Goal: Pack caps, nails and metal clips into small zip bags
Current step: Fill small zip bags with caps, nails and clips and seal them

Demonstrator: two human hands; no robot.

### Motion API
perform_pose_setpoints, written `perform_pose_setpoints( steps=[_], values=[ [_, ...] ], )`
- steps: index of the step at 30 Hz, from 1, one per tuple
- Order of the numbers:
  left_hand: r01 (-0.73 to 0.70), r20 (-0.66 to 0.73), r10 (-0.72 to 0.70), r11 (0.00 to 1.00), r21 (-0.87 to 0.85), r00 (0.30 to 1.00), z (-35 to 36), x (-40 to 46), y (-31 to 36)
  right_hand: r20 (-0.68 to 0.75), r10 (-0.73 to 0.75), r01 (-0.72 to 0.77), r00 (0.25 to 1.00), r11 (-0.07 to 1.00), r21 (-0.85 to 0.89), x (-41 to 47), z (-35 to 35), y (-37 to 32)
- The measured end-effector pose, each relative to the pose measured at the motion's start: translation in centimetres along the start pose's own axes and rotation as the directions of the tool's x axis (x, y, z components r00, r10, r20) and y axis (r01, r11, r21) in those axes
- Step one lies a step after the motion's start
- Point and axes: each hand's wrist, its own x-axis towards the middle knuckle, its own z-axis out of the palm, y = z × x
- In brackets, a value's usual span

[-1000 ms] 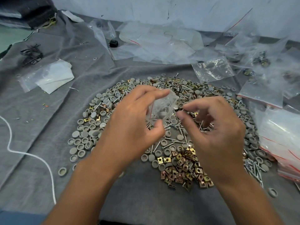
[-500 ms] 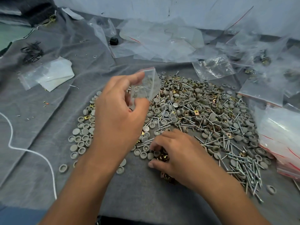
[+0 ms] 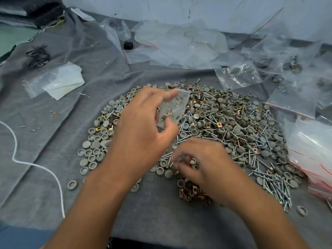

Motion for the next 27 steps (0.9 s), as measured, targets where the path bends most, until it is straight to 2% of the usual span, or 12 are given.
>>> perform_pose_setpoints(
  steps=[3, 4, 6, 9, 12, 16, 19, 23, 24, 25, 26, 27],
  values=[
    [-0.005, 0.037, 0.005, 1.000, 0.007, 0.999, -0.1, 0.0, -0.1, -0.243, 0.032, 0.029, 0.970, 0.969, 0.243, -0.2, -2.2, 0.3],
    [-0.006, 0.057, 0.006, 1.000, -0.001, 0.998, -0.1, 0.0, -0.1, -0.343, 0.032, 0.085, 0.939, 0.944, 0.319, -0.2, -2.6, 0.2],
    [-0.020, 0.107, 0.022, 1.000, -0.017, 0.994, 0.0, 0.0, 0.0, -0.528, 0.011, 0.214, 0.849, 0.907, 0.363, 0.0, -3.0, -0.1],
    [-0.049, 0.164, 0.053, 0.998, -0.029, 0.985, 0.3, 0.0, 0.5, -0.678, -0.086, 0.315, 0.730, 0.923, 0.222, 1.1, -2.4, -1.2],
    [-0.055, 0.179, 0.061, 0.998, -0.042, 0.982, 0.5, 0.0, 0.7, -0.710, -0.187, 0.293, 0.678, 0.956, 0.028, 1.5, -1.8, -1.6],
    [-0.039, 0.162, 0.046, 0.998, -0.046, 0.986, 0.4, 0.0, 0.6, -0.761, -0.229, 0.251, 0.608, 0.964, -0.089, 1.2, -2.2, -1.5],
    [-0.042, 0.152, 0.051, 0.997, -0.065, 0.987, 0.4, 0.0, 0.6, -0.713, -0.220, 0.175, 0.665, 0.975, -0.138, 1.4, -2.0, -1.7],
    [-0.030, 0.101, 0.034, 0.999, -0.043, 0.994, 0.2, 0.1, 0.0, -0.664, -0.135, 0.149, 0.735, 0.988, -0.036, 1.0, -1.8, -1.6],
    [-0.026, 0.074, 0.028, 0.999, -0.034, 0.997, 0.1, 0.1, -0.1, -0.597, -0.104, 0.127, 0.796, 0.992, -0.004, 0.7, -1.7, -1.5],
    [-0.022, 0.046, 0.023, 0.999, -0.026, 0.999, 0.0, 0.2, -0.3, -0.469, -0.066, 0.081, 0.881, 0.997, 0.012, 0.5, -1.6, -1.3],
    [-0.018, 0.024, 0.018, 1.000, -0.022, 1.000, 0.0, 0.2, -0.4, -0.289, -0.031, 0.031, 0.957, 1.000, -0.006, 0.3, -1.2, -1.1],
    [-0.013, 0.011, 0.013, 1.000, -0.018, 1.000, 0.0, 0.2, -0.4, -0.111, -0.015, 0.007, 0.994, 0.997, -0.071, 0.2, -0.6, -0.9]
  ],
)
